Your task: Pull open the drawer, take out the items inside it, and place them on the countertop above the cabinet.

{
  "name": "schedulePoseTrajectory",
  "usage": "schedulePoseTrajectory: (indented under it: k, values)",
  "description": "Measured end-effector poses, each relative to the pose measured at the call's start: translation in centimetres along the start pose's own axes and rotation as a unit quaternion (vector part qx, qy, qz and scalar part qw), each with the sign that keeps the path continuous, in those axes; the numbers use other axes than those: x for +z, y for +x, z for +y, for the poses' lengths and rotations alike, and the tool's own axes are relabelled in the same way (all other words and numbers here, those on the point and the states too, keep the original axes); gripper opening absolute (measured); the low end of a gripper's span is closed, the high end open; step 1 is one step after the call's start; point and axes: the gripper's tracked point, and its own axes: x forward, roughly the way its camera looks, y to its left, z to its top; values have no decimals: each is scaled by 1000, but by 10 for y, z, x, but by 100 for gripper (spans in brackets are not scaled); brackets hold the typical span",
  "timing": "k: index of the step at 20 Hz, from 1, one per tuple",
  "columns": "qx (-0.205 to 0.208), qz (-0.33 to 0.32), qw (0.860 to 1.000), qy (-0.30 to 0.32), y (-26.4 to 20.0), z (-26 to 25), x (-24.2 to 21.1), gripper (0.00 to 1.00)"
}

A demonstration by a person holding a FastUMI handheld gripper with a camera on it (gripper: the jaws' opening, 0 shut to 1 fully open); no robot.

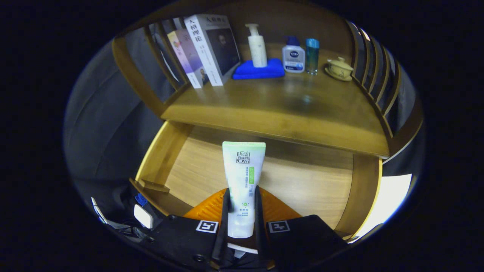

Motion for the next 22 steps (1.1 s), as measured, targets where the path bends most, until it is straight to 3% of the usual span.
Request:
schedulePoseTrajectory:
  k: [3,6,9,22]
  values:
    - [17,-24,999,-17,-19,17,11,34]
    - [9,-50,998,-37,-22,17,33,34]
    - [19,-59,998,-8,-17,19,54,34]
    - [-54,-84,988,117,30,-62,159,34]
